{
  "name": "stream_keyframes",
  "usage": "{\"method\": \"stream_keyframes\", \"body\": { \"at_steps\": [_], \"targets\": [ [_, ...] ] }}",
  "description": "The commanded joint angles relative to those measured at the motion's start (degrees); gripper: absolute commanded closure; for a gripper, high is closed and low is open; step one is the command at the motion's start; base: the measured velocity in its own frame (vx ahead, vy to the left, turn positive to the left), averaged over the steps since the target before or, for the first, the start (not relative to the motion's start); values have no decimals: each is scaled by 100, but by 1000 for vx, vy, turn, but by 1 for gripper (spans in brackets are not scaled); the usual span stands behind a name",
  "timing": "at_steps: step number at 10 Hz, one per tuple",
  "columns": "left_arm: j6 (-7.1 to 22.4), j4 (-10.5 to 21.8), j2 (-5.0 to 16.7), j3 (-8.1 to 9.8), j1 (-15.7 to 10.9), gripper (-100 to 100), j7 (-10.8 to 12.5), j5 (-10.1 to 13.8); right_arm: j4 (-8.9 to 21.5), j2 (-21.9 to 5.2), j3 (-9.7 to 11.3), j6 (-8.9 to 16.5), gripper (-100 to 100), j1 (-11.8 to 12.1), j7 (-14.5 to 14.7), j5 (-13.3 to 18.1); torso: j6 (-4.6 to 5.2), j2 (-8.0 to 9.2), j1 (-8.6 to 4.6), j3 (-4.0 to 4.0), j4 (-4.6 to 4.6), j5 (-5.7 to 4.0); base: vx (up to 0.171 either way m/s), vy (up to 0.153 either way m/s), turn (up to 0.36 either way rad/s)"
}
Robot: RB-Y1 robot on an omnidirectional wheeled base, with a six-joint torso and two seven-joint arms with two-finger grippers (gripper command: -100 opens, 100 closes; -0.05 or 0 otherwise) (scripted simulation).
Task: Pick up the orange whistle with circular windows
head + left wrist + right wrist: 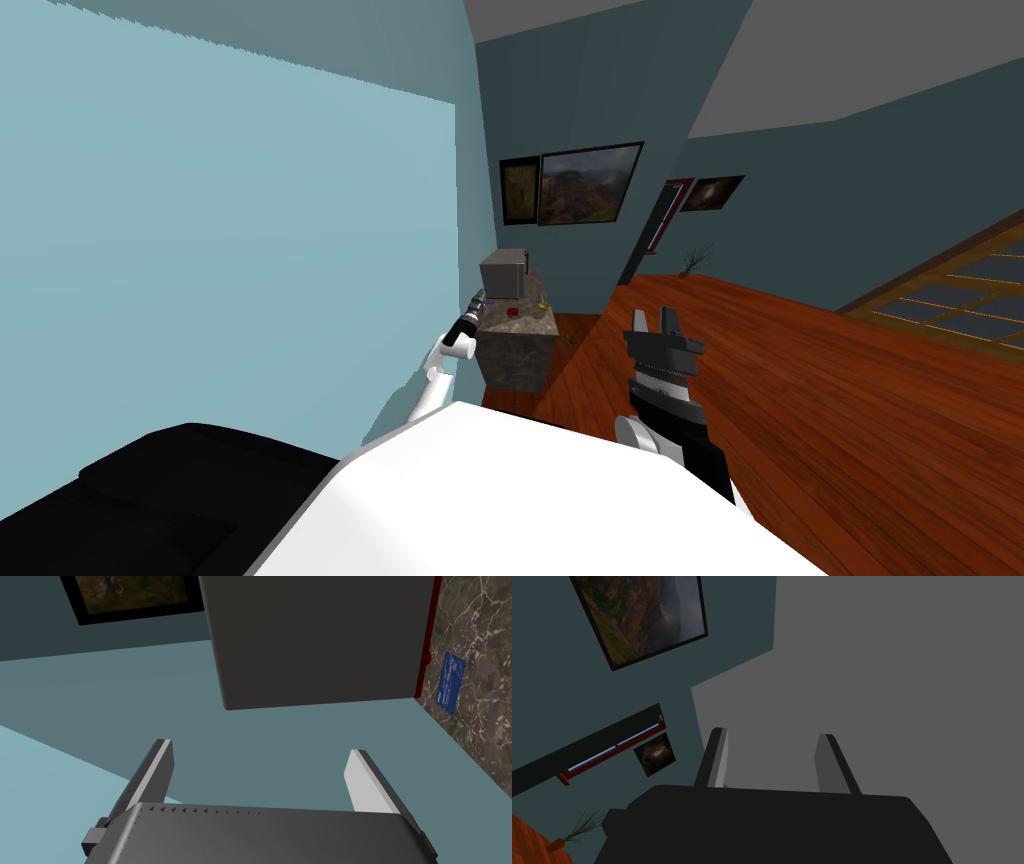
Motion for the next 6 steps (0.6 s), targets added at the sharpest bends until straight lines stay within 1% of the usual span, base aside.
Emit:
{"method": "stream_keyframes", "body": {
  "at_steps": [1, 2, 3, 4, 5, 6],
  "targets": [
    [286, 204, -21, 32, -267, -100, 6, 52, 0, 0, 0, 0, 0, 0, 0, 0, 0, 0, 0, 0, 0, 0, -17, -31, 64],
    [459, 204, -21, 32, -267, -100, 6, 52, 0, 0, 0, 0, 0, 0, 0, 0, 0, -1, -4, -1, 0, 0, -16, -36, 24],
    [646, 399, -18, 71, -518, -100, 22, 117, 0, 0, 0, 0, 0, 0, 0, 0, 1, -2, -5, -1, -1, -1, -22, -44, 50],
    [797, 399, -18, 71, -518, -100, 22, 117, 0, 0, 0, 0, 0, 0, 0, 0, 0, -1, -8, -1, -1, -1, -17, -45, 28],
    [854, 399, -18, 71, -518, -100, 22, 117, 0, 0, 0, 0, 0, 0, 0, 0, 1, -2, -9, -1, -1, -2, -5, -20, -5],
    [1064, 602, -15, 111, -768, -100, 41, 181, 0, 0, 0, 0, 0, 0, 0, 0, 0, -4, -1, -2, -1, 0, -8, -31, 60]
  ]
}}
